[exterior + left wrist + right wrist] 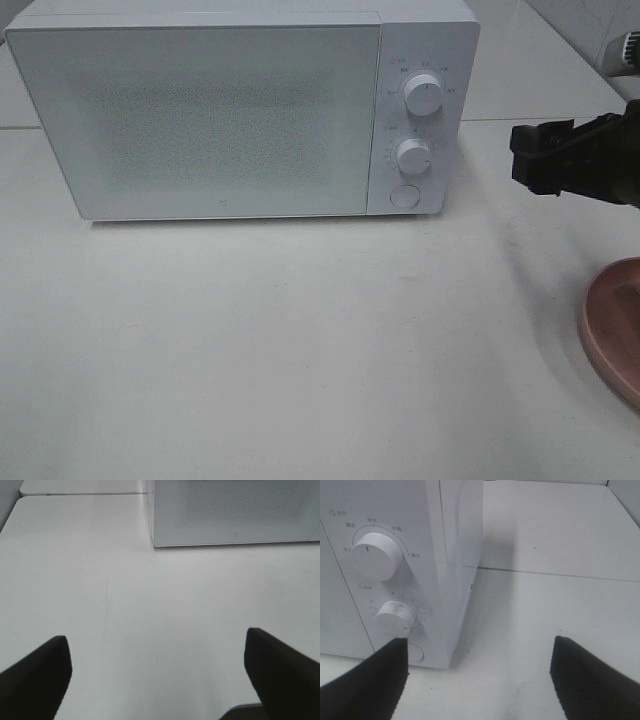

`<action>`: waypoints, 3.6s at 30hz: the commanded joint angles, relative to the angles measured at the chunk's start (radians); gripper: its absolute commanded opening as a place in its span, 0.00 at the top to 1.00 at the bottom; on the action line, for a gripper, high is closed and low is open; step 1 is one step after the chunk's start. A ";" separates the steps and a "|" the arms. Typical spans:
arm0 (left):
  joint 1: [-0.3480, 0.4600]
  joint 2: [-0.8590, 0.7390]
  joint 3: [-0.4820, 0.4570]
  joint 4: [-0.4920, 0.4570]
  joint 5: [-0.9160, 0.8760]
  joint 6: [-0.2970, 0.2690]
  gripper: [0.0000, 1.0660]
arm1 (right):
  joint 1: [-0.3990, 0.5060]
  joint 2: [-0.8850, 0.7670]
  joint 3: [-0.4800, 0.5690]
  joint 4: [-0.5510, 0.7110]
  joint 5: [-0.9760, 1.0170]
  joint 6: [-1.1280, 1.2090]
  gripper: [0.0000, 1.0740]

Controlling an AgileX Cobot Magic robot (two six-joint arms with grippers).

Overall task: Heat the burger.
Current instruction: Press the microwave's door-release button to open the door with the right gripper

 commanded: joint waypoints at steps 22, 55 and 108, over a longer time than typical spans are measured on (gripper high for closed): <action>-0.001 -0.018 0.002 0.004 -0.014 -0.001 0.17 | 0.387 0.340 0.021 0.401 -0.653 -0.065 0.29; -0.001 -0.018 0.002 0.004 -0.014 -0.001 0.17 | 0.500 0.407 0.021 0.505 -0.526 0.708 0.42; -0.001 -0.018 0.002 0.004 -0.014 -0.002 0.17 | 0.364 0.636 -0.212 0.378 -0.347 1.619 1.00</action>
